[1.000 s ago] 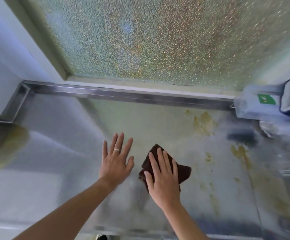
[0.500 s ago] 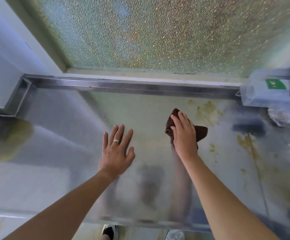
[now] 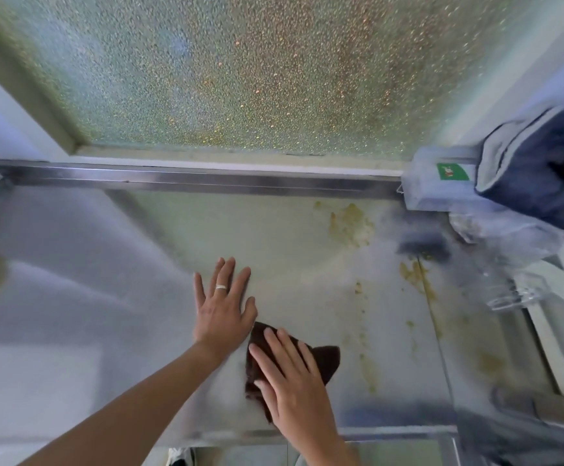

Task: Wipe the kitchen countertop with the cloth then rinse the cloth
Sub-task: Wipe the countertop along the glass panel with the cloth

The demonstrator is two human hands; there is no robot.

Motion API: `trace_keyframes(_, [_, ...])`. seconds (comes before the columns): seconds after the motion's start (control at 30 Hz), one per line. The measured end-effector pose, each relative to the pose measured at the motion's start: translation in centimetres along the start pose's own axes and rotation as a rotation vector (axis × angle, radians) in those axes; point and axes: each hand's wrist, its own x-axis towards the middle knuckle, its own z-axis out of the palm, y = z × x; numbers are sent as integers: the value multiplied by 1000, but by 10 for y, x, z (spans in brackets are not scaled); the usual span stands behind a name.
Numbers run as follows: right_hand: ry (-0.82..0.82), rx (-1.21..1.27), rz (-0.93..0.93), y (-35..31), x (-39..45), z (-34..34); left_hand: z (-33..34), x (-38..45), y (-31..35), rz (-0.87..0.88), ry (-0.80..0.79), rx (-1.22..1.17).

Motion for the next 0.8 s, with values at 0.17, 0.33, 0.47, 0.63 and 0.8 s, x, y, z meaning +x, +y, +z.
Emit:
trace_keyframes(0.17, [14, -6, 26, 39, 30, -10, 4, 1, 2, -9, 24, 52])
trace_keyframes(0.33, [75, -52, 111, 96, 69, -18, 2, 1, 4, -31, 23, 64])
trace_keyframes(0.47, [119, -47, 183, 136, 97, -24, 2, 1, 4, -29, 37, 46])
trace_keyframes(0.63, [248, 162, 248, 155, 107, -31, 4, 0, 3, -17, 76, 17])
trace_keyframes(0.8, [356, 442, 366, 120, 78, -62, 4, -1, 3, -13, 79, -13])
